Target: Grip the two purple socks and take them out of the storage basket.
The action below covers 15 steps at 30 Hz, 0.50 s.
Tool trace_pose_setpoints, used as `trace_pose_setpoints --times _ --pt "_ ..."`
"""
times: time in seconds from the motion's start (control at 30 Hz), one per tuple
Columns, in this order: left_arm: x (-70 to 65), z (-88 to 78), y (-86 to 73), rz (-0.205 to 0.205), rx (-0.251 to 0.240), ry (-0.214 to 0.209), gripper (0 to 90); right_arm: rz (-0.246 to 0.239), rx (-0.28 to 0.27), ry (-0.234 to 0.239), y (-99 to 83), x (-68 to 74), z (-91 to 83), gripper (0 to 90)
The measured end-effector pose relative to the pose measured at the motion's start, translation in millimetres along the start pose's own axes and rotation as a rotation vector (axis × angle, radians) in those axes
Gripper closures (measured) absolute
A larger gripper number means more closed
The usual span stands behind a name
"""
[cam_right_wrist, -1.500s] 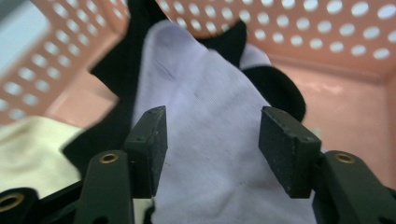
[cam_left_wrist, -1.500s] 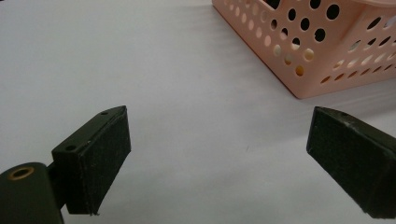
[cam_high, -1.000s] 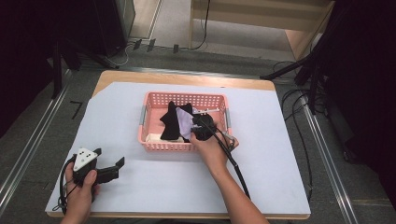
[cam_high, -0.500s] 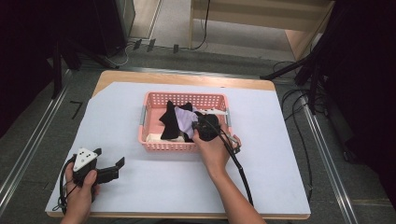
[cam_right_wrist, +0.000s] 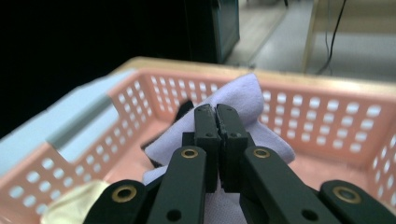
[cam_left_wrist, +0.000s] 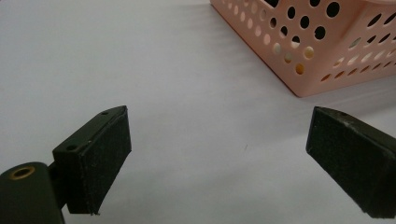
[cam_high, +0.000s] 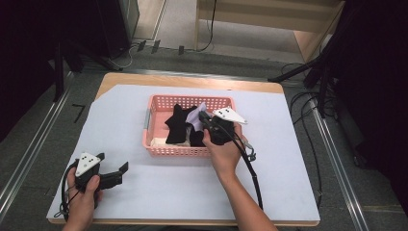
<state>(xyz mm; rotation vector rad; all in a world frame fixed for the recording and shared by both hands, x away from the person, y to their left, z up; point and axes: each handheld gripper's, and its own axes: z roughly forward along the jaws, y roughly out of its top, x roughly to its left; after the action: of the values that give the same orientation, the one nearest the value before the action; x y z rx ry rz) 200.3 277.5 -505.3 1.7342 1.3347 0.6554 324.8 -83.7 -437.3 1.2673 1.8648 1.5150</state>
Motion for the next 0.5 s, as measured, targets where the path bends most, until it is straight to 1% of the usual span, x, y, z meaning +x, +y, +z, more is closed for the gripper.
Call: trace_pose_setpoints --times 0.03,0.13,0.17,0.27,0.33,0.43,0.47,0.5 --pt "0.1 0.0 0.0 0.001 -0.001 0.0 7.3 0.0 0.0 0.0 0.0 0.0 0.0 88.8" --pt "0.2 0.0 0.0 0.001 0.001 0.001 7.3 -0.008 -0.061 0.005 5.3 -2.1 -8.7 88.8" --pt "0.2 0.0 0.0 0.001 0.001 0.001 7.3 -0.022 -0.082 0.003 6.8 -4.0 -11.4 88.8" --pt "0.5 0.0 0.1 0.004 0.001 0.001 7.3 -0.036 -0.133 -0.011 11.1 -10.4 -19.8 88.7" --pt "0.5 0.0 0.1 0.004 0.002 0.002 7.3 -0.048 -0.165 -0.038 13.7 -16.5 -26.1 88.7" --pt "0.7 0.3 0.1 0.003 0.0 0.002 7.3 -0.041 -0.208 -0.072 17.0 -28.1 -38.0 88.7" --pt "0.5 0.4 0.1 0.0 -0.001 0.003 7.3 -0.039 -0.231 -0.096 18.4 -37.9 -45.7 88.7" --pt "0.5 0.4 0.1 0.002 -0.001 0.003 7.3 -0.039 -0.231 -0.096 18.4 -37.9 -45.7 88.7"
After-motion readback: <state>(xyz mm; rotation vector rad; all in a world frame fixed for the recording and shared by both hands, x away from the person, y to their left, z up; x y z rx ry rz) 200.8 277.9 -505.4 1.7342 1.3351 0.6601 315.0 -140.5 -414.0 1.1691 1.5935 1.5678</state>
